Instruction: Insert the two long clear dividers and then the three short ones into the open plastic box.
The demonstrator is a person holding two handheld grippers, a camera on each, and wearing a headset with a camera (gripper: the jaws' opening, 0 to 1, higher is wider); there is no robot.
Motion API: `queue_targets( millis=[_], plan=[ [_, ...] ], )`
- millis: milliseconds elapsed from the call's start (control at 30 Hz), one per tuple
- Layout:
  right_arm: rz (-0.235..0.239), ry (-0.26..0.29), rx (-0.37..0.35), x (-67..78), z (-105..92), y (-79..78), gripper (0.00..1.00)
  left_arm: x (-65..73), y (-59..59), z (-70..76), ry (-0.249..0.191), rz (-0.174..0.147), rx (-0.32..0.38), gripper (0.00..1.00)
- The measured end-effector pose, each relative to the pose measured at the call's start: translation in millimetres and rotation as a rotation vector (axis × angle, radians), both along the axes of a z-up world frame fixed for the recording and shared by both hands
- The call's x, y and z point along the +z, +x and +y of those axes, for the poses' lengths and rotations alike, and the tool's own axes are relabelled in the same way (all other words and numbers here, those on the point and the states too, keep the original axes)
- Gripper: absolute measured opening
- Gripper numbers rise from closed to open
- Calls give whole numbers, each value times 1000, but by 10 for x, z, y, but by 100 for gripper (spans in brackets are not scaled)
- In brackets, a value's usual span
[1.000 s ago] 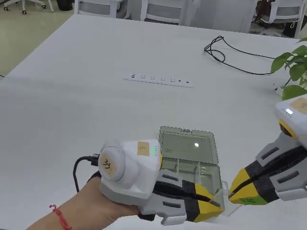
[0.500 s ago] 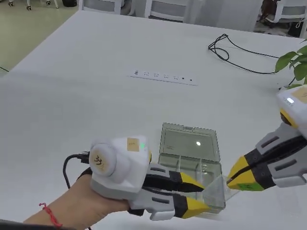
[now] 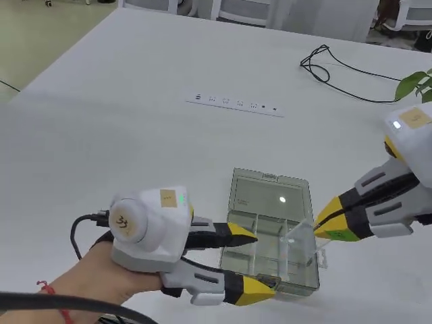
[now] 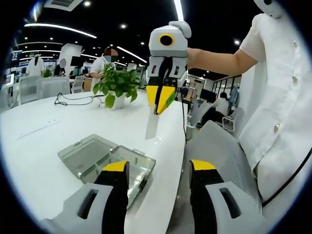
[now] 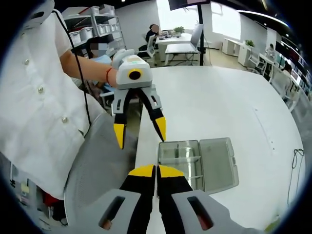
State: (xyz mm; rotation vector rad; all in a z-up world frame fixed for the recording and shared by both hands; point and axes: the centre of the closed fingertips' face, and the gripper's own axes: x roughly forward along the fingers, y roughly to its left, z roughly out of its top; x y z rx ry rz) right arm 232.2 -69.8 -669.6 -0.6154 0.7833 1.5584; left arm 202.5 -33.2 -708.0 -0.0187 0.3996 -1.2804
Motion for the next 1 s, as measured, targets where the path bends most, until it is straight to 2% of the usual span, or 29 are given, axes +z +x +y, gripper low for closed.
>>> queue_targets(
  millis=[233,533,633,800,1000],
  plan=[
    [-41,-34,-5,-239,84,201,3,-124,26,101,30,4,28,62],
    [-54,-58,-14,-506,161,303,3,-253,61,206,46,5,76,88],
    [-56,-59,-22,-565,160,332,3,-273,62,227,47,6,83,94],
    [-50,-57,-43,-694,160,369,3,-332,60,283,60,28,96,97],
    [-46,-57,-49,-784,161,373,3,-343,52,309,61,30,101,100]
  ],
)
